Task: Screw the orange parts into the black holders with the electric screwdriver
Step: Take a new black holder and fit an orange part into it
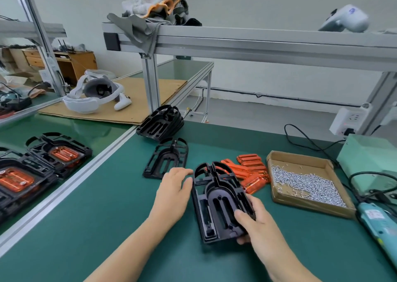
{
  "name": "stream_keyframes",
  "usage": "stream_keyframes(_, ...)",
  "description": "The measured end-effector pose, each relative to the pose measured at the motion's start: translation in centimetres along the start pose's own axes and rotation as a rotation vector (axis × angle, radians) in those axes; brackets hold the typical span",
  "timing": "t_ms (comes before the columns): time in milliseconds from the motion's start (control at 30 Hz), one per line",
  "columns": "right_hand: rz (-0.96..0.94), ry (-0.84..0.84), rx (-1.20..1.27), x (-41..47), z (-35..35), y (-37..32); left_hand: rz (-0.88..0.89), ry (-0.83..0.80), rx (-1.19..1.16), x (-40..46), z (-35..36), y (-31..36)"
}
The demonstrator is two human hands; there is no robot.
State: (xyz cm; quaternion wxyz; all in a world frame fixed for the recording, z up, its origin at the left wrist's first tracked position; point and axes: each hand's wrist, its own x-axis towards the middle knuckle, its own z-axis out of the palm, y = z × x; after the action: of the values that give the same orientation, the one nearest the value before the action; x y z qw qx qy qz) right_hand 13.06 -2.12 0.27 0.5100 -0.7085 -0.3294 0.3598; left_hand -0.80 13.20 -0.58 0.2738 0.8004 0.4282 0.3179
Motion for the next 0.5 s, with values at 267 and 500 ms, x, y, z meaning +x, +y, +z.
stream_keyframes(267,-0.106,0.013,-0.378,0.3,5.0,-1.1,-0.283,-0.047,-0.240,-0.3,-0.3,0.6)
stream_keyframes(500,-0.103,-0.065,-0.616,0.8,8.0,-2.2,-0.274,-0.054,-0.175,1.2,-3.5,-0.9)
